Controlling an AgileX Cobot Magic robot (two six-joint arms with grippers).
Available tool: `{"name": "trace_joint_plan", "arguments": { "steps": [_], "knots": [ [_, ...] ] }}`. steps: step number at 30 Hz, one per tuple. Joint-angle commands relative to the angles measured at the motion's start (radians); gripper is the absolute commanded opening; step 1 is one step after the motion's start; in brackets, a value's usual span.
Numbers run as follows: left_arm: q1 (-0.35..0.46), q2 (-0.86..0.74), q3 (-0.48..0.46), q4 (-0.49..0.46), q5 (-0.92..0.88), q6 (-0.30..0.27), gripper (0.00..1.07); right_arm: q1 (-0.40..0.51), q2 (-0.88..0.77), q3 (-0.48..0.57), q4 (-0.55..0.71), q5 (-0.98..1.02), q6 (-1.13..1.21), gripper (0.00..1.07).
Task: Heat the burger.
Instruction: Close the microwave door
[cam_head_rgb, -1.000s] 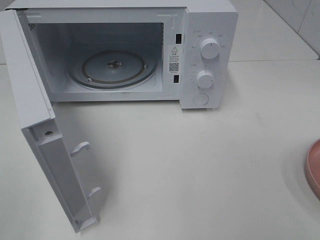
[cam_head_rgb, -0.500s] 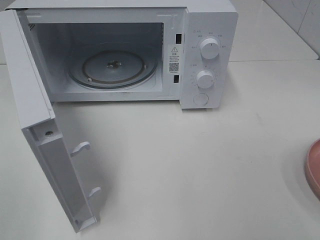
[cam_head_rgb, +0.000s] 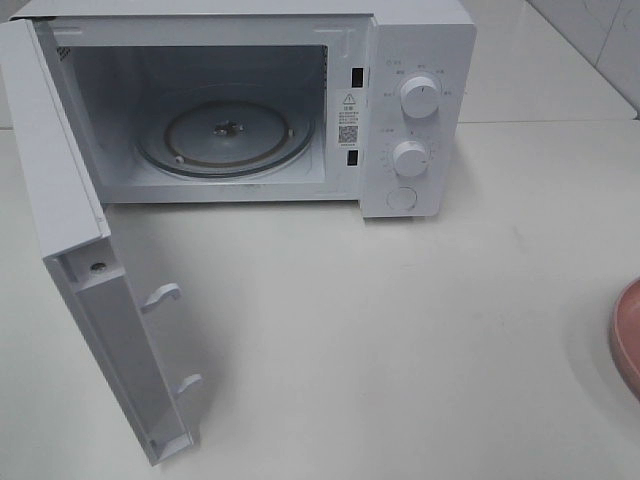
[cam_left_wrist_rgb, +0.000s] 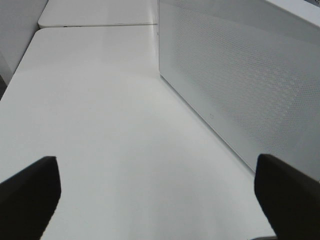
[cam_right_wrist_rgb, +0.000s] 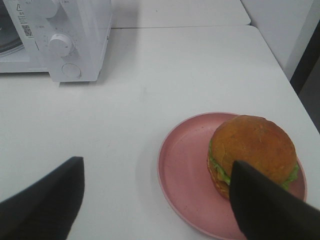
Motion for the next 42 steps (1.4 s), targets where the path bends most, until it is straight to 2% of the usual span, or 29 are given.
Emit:
{"name": "trace_joint_plan", "arguments": {
  "steps": [1,16,20,21,22,23,24,25,27,28,29,30,31,33,35,36,37,38,39,41,42],
  "knots": [
    [0.0,-0.006,0.003,-0.002,-0.009,-0.005,0.98,-0.008,-0.026,0.002,-0.003,-0.012,0.01,0.76],
    [0.0,-0.006,0.003,-0.005,-0.009,-0.006,0.98,-0.008,-0.026,0.002,-0.003,-0.012,0.01,0.76],
    [0.0,-0.006,-0.013,-0.009,-0.026,-0.029,0.98,-0.008,-0.026,0.002,-0.003,-0.012,0.01,0.76],
    [0.0,-0.005,-0.035,-0.011,-0.066,-0.054,0.95,-0.008,-0.026,0.002,-0.003,-0.012,0.01,0.76],
    [0.0,0.001,-0.048,0.002,-0.117,-0.08,0.88,-0.008,-0.026,0.002,-0.003,-0.012,0.01,0.76],
    [0.0,0.001,-0.048,0.002,-0.117,-0.08,0.88,-0.008,-0.026,0.002,-0.003,-0.012,0.01,0.76],
    [0.0,0.009,-0.051,0.014,-0.145,-0.089,0.81,-0.008,-0.026,0.002,-0.003,-0.012,0.01,0.76],
    [0.0,0.009,-0.051,0.014,-0.145,-0.089,0.81,-0.008,-0.026,0.002,-0.003,-0.012,0.01,0.76],
    [0.0,0.062,-0.051,0.032,-0.233,-0.103,0.45,-0.008,-0.026,0.002,-0.003,-0.012,0.01,0.76],
    [0.0,0.062,-0.051,0.032,-0.233,-0.103,0.45,-0.008,-0.026,0.002,-0.003,-0.012,0.01,0.76],
    [0.0,0.081,-0.051,0.035,-0.258,-0.103,0.33,-0.008,-0.026,0.002,-0.003,-0.012,0.01,0.76],
    [0.0,0.121,-0.051,0.047,-0.307,-0.103,0.12,-0.008,-0.026,0.002,-0.003,-0.012,0.01,0.76],
    [0.0,0.121,-0.051,0.047,-0.307,-0.103,0.12,-0.008,-0.026,0.002,-0.003,-0.012,0.01,0.76],
    [0.0,0.196,-0.046,0.068,-0.382,-0.102,0.0,-0.008,-0.026,0.002,-0.003,-0.012,0.01,0.76],
    [0.0,0.224,-0.04,0.068,-0.42,-0.102,0.0,-0.008,-0.026,0.002,-0.003,-0.012,0.01,0.76],
    [0.0,0.276,-0.015,0.068,-0.51,-0.102,0.0,-0.008,-0.026,0.002,-0.003,-0.012,0.01,0.76],
    [0.0,0.276,-0.015,0.068,-0.51,-0.102,0.0,-0.008,-0.026,0.002,-0.003,-0.012,0.01,0.76],
    [0.0,0.317,0.017,0.068,-0.61,-0.102,0.0,-0.008,-0.026,0.002,-0.003,-0.012,0.01,0.76],
    [0.0,0.317,0.017,0.068,-0.61,-0.102,0.0,-0.008,-0.026,0.002,-0.003,-0.012,0.01,0.76],
    [0.0,0.381,0.082,0.068,-0.779,-0.101,0.0,-0.008,-0.026,0.002,-0.003,-0.012,0.01,0.76],
    [0.0,0.381,0.082,0.068,-0.779,-0.101,0.0,-0.008,-0.026,0.002,-0.003,-0.012,0.01,0.76]
  ]
}}
